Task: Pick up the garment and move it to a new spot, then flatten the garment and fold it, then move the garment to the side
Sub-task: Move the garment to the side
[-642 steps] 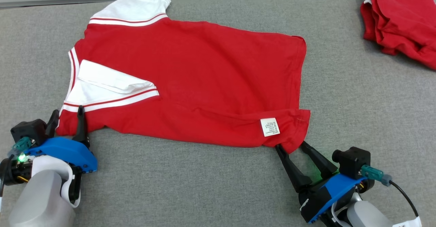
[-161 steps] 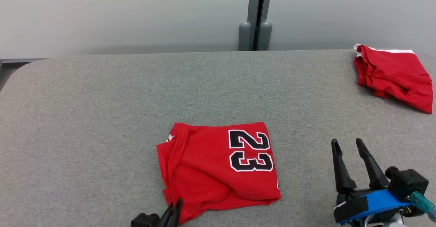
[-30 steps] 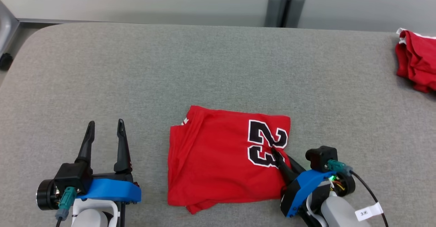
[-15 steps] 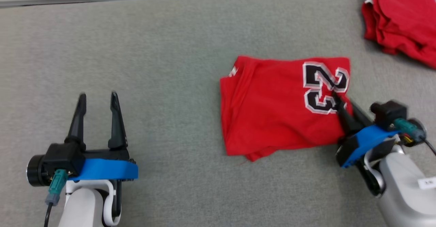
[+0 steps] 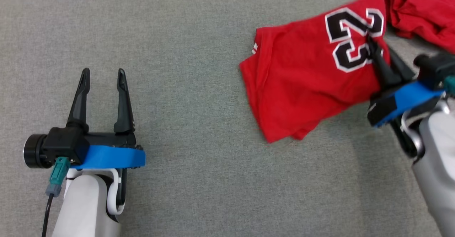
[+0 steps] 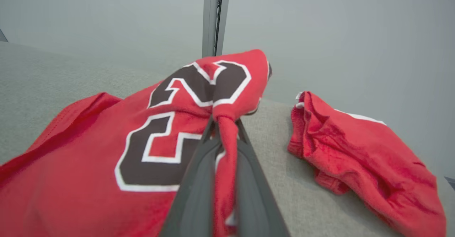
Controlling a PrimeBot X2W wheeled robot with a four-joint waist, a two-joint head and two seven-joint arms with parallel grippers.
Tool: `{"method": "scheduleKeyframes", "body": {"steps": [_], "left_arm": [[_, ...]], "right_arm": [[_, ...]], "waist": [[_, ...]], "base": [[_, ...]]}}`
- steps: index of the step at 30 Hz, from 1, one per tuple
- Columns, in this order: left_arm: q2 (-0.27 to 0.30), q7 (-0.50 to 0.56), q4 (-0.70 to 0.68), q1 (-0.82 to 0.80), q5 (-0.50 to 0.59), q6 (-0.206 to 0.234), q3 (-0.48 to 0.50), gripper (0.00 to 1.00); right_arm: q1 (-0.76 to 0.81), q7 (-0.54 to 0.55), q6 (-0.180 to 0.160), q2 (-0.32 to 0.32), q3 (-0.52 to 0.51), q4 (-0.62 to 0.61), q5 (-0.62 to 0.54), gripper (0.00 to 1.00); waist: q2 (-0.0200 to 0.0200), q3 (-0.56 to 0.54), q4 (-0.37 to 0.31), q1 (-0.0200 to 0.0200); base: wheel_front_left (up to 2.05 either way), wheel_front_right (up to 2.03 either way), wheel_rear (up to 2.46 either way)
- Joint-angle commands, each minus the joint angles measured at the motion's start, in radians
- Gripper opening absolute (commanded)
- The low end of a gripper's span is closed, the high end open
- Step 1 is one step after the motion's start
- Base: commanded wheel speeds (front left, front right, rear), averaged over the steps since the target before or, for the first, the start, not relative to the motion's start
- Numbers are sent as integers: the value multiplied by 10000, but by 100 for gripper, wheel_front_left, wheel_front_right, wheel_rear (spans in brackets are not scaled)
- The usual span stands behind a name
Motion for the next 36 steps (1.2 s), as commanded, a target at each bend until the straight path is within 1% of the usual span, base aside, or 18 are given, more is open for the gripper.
{"method": "scheduleKeyframes", "body": {"steps": [1,6,7,8,9,15,20,24,29,32,33,34,35,36], "left_arm": [[-20,-42,-69,-235,63,-53,0,100],[-59,-42,-225,-419,134,-100,-63,100],[-59,-42,-225,-419,134,-100,-63,100],[-79,-42,-301,-447,150,-104,-86,100],[-79,-42,-301,-447,150,-104,-86,100],[-115,-40,-553,-606,220,-111,-94,100],[-94,-42,-688,-652,282,-116,-46,100],[-72,-42,-772,-705,294,-124,-9,100],[-60,-42,-832,-766,337,-124,5,100],[-37,-42,-856,-783,364,-100,23,100],[-23,-42,-874,-791,362,-93,42,100],[-19,-42,-877,-793,369,-83,51,100],[-17,-42,-880,-795,374,-77,56,100],[-22,-42,-879,-801,379,-70,55,100]], "right_arm": [[-643,157,3,-168,21,-15,87,0],[-2060,521,1,-696,46,208,78,0],[-2060,521,1,-696,46,208,78,0],[-2536,691,1,-1015,-60,391,85,0],[-2536,691,1,-1015,-60,391,85,0],[-3555,1061,1,-2145,-620,1104,206,0],[-4011,1311,1,-3202,-974,1880,365,0],[-4302,1375,1,-3848,-1107,2703,436,0],[-4681,1384,1,-4206,-1089,3649,258,0],[-4955,1339,1,-4134,-1057,4143,141,0],[-5023,1368,1,-4069,-1055,4326,81,8],[-5085,1409,1,-4017,-1081,4540,30,40],[-5171,1467,1,-3983,-1119,4765,-50,65],[-5256,1492,1,-3941,-1166,4953,-100,100]], "waist": [[-1,173,129,-1],[-1,617,351,-1],[-1,617,351,-1],[-1,792,426,-1],[-1,792,426,-1],[-1,1204,540,-1],[-1,1404,547,-1],[-1,1550,555,-1],[-1,1709,606,-1],[-1,1785,644,-1],[-1,1811,649,-1],[-1,1831,655,-1],[-1,1847,665,-1],[-1,1854,674,-1]], "base": [[0,0,0],[0,0,0],[0,0,0],[0,0,0],[0,0,0],[0,0,0],[0,0,0],[0,0,0],[0,0,0],[0,0,0],[0,0,0],[0,0,0],[0,0,0],[0,0,0]]}}
